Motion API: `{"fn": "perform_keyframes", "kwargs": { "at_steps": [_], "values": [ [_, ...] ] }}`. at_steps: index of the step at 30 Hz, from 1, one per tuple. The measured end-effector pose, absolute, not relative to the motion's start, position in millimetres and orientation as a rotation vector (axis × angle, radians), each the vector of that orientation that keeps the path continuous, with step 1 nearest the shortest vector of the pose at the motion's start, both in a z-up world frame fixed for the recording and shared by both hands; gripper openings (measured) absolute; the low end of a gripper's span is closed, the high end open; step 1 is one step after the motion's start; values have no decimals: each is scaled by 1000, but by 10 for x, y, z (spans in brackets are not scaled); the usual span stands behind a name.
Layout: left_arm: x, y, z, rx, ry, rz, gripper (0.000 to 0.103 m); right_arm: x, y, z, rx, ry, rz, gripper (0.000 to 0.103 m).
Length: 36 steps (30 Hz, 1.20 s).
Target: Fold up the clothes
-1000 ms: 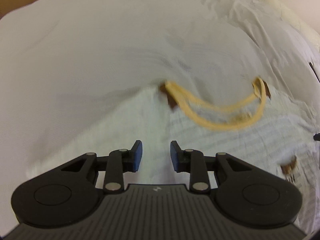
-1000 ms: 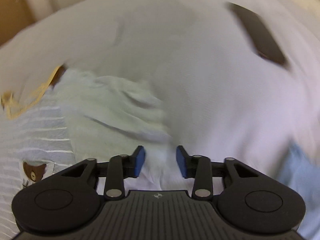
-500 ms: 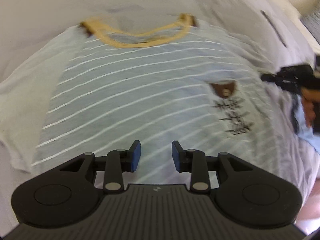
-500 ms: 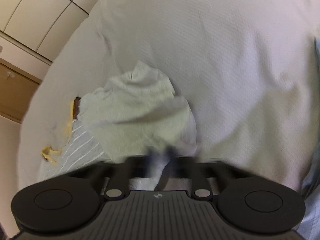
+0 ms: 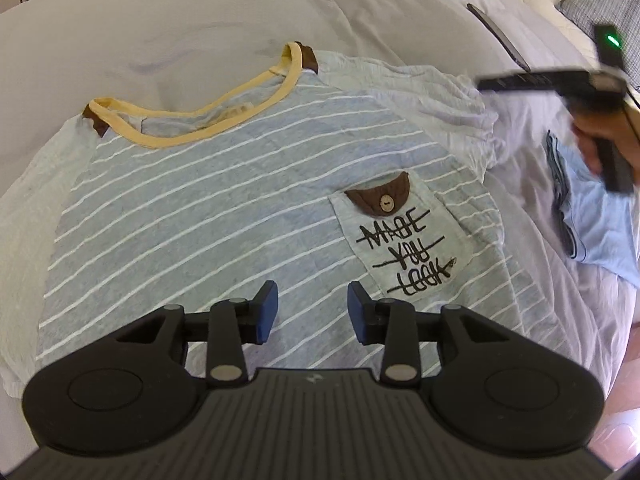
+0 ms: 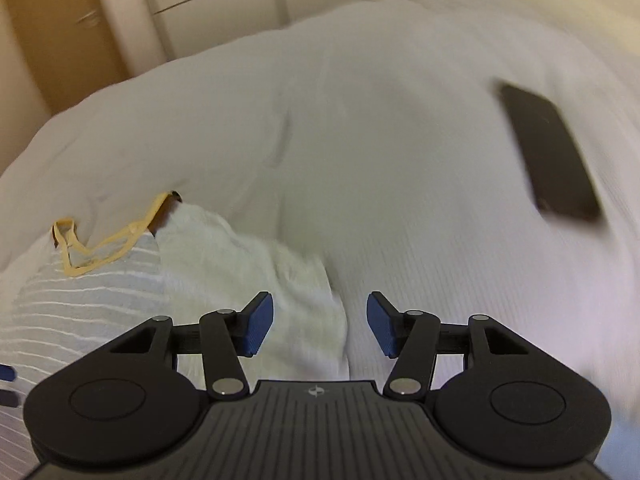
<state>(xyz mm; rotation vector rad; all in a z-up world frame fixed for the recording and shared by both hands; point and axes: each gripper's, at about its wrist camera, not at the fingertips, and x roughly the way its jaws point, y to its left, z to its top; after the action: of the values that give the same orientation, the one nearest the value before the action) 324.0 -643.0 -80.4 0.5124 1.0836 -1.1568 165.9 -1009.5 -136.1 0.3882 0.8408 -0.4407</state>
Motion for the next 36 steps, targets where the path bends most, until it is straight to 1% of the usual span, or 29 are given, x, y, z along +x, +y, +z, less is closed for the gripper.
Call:
{"fn": "perform_keyframes", "kwargs": {
  "at_steps": [2,3,4,5,6,8,10,11,14,17,19,21,27,33,35,36],
  "values": [
    [3239,-6404,-845,517,1095,-1148,34,1826,-10218,-1492,425,882,-417,57],
    [3243,-6387,-870,522,1101,-1141,34,1903,-10278,-1554,449,901,-400,46],
    [3251,-6365,-895,526,1108,-1132,34,1938,-10325,-1587,503,910,-350,30],
    [3266,-6344,-916,527,1113,-1123,34,1964,-10316,-1574,495,911,-326,2],
    [3286,-6321,-931,527,1116,-1116,34,1978,-10298,-1553,480,907,-311,3],
    [3323,-6278,-943,530,1117,-1102,34,1804,-10228,-1400,395,840,-437,3],
    [3372,-6225,-936,532,1112,-1086,34,1658,-10201,-1272,322,769,-624,20],
    [3399,-6196,-931,531,1110,-1078,34,1607,-10180,-1227,312,742,-666,34],
    [3495,-6080,-898,525,1096,-1039,34,1484,-10039,-1096,301,708,-727,34],
    [3627,-5881,-832,513,1073,-979,37,1357,-9815,-1000,325,707,-702,37],
    [3757,-5710,-796,499,1064,-926,37,1407,-9570,-1037,358,743,-652,39],
    [3918,-5512,-751,486,1050,-861,38,1395,-9320,-1010,392,782,-592,46],
    [4712,-4857,-641,441,986,-694,43,1725,-8316,-1082,486,888,-392,46],
    [5607,-4559,-845,361,1003,-683,43,2220,-7245,-957,442,912,-176,46],
    [5864,-4548,-982,323,1043,-726,43,2386,-6959,-909,421,906,-138,48],
    [5984,-4549,-1080,294,1081,-759,41,2448,-6816,-900,403,906,-124,48]
  ]
}}
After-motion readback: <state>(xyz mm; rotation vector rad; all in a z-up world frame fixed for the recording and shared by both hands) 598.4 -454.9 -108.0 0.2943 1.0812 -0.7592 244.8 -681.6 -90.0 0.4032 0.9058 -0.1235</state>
